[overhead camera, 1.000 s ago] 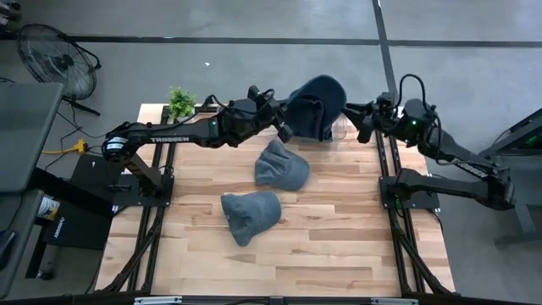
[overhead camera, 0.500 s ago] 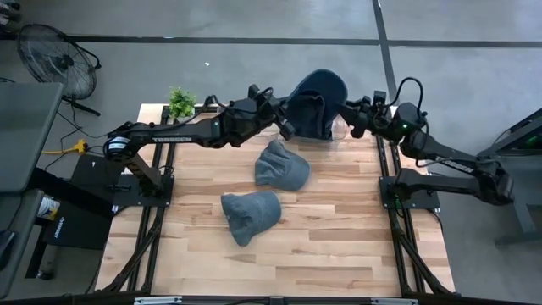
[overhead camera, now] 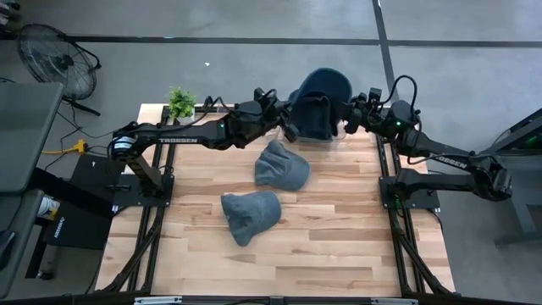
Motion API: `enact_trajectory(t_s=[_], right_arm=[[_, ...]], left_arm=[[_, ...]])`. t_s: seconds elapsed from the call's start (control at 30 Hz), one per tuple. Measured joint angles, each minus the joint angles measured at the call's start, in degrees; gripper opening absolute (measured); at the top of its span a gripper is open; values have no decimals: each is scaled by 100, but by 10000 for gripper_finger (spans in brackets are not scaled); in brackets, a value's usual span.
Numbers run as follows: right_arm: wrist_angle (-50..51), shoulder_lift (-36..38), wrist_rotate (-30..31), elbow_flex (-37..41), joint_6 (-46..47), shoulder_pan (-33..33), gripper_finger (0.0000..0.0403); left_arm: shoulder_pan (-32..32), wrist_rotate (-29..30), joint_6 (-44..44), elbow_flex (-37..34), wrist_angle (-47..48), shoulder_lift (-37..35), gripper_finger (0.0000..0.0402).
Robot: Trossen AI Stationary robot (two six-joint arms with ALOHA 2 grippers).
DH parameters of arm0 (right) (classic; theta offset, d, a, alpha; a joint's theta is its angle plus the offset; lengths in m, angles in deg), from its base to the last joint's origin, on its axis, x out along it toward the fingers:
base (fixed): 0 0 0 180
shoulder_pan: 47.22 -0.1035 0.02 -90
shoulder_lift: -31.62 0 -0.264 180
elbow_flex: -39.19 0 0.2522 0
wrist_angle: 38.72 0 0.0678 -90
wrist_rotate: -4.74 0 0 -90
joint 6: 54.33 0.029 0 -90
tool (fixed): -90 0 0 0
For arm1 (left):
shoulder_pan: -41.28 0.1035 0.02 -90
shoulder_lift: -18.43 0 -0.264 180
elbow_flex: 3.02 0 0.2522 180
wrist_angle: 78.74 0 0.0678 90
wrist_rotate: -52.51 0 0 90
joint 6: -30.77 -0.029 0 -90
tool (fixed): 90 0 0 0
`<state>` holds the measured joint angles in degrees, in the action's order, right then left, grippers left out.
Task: Pick & Place hat
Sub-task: Put the blue cap into the right transparent bin
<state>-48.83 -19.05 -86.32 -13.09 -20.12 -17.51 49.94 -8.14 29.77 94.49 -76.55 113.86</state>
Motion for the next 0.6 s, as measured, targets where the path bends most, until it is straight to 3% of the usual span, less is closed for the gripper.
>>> enact_trajectory(t_s=[0.3, 0.4, 0.6], right_arm=[[-36, 7, 221, 0, -395, 2, 13], [-38, 13, 290, 0, -424, -4, 13], [-40, 15, 260, 0, -487, -8, 7]], left_arm=[[-7, -49, -6, 0, -26, -1, 12], [-8, -53, -6, 0, -7, -1, 25], [-6, -57, -12, -2, 53, 13, 97]])
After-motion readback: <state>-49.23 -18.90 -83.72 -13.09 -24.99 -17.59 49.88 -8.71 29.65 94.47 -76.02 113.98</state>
